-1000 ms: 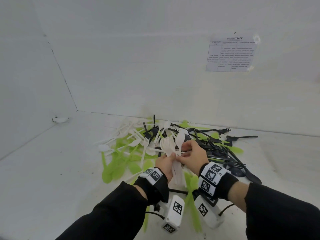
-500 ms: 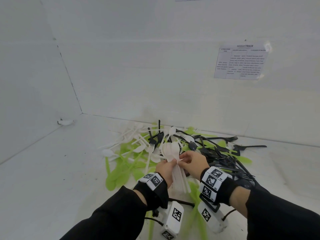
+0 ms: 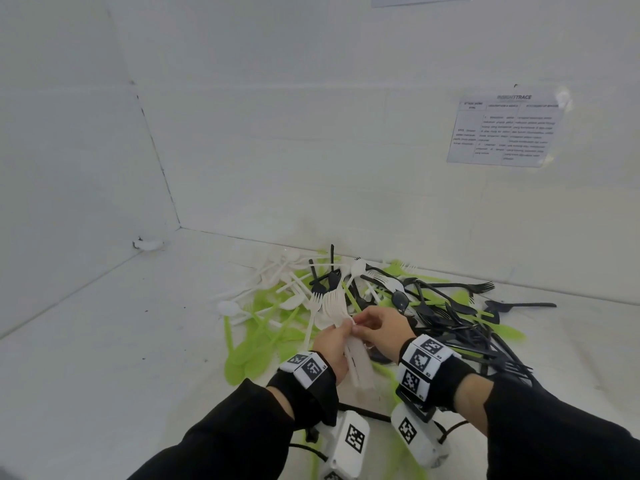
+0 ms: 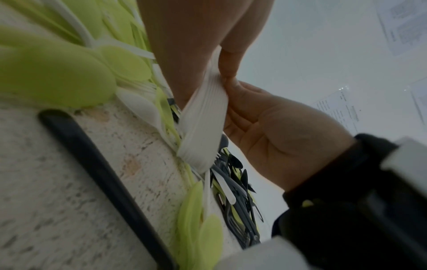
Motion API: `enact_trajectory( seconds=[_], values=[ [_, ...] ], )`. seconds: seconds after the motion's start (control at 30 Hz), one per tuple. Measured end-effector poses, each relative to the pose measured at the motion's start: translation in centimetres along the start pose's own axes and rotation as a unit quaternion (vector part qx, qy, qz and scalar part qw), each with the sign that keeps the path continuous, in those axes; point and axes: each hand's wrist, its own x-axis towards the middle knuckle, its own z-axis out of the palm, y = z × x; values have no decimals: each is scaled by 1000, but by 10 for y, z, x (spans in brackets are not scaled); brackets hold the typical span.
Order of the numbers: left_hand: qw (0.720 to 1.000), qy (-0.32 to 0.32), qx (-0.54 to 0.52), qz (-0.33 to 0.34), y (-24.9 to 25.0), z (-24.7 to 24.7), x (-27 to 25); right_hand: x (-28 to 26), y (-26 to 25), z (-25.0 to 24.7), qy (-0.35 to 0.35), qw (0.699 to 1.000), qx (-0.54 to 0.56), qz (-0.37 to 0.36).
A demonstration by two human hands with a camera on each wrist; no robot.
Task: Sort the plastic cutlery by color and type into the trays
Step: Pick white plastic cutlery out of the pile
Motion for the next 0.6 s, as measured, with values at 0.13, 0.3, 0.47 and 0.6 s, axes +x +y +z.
enact_trajectory(
  seconds=[0.13, 0.3, 0.47, 0.6],
  values=[
    [1000, -9, 7, 13, 7, -14, -4, 11, -7, 3, -70, 996, -51, -22],
    [998, 53, 1, 22, 14, -36, -7, 47, -33, 14, -39, 973, -221, -50],
    [995, 99, -17, 24, 32, -62, -10, 100, -62, 42, -150, 947, -275, -76],
    [992, 116, -41, 24, 45, -83, -10, 136, -71, 83, -219, 908, -342, -101]
  ],
)
